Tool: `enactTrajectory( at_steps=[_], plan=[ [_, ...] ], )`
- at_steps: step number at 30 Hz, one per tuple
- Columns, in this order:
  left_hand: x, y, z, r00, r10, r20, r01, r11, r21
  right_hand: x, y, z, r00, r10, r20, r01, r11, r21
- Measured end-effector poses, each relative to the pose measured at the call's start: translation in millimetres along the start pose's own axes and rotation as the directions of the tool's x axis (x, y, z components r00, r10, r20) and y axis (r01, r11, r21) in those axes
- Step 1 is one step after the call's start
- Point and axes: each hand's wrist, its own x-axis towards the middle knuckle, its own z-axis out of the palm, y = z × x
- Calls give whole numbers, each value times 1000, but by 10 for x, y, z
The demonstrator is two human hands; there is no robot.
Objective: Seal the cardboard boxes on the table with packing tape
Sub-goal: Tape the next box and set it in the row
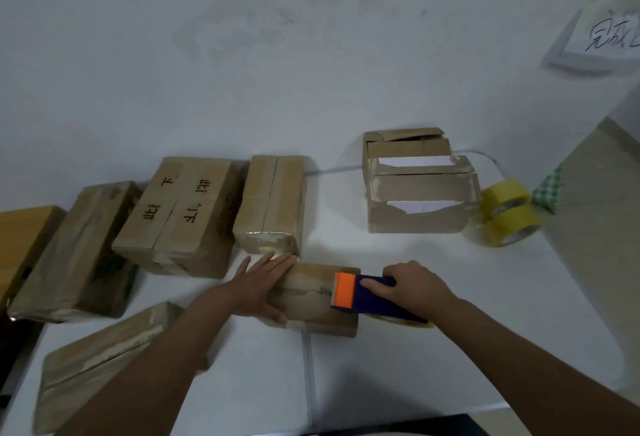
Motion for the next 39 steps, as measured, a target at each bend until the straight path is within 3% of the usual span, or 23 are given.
enactTrajectory(
  at_steps=[3,7,11,20,22,24,32,39],
  plan=[
    [70,203,-37,998,-65,26,64,998,20,19,56,52,1000,-9,4,9,1000,26],
    [196,537,182,958,-162,-236,115,973,-202,23,76,86,1000,-21,3,21,999,36],
    [266,682,400,873,-257,-415,227,966,-121,40,75,109,1000,-21,0,21,1000,15],
    [312,675,395,867,-211,-452,237,972,1,71,52,93,999,-16,27,17,1000,-19],
    [370,722,422,896,-161,-415,210,975,73,58,44,80,999,-18,31,18,1000,-12],
    [413,775,486,910,-189,-369,217,976,35,53,35,62,999,-16,39,16,1000,10],
    [408,833,470,872,-265,-412,260,963,-70,61,84,-33,996,-51,77,47,997,54],
    [419,848,477,853,-284,-438,265,958,-107,-64,676,-63,998,-2,71,0,1000,30]
  ],
)
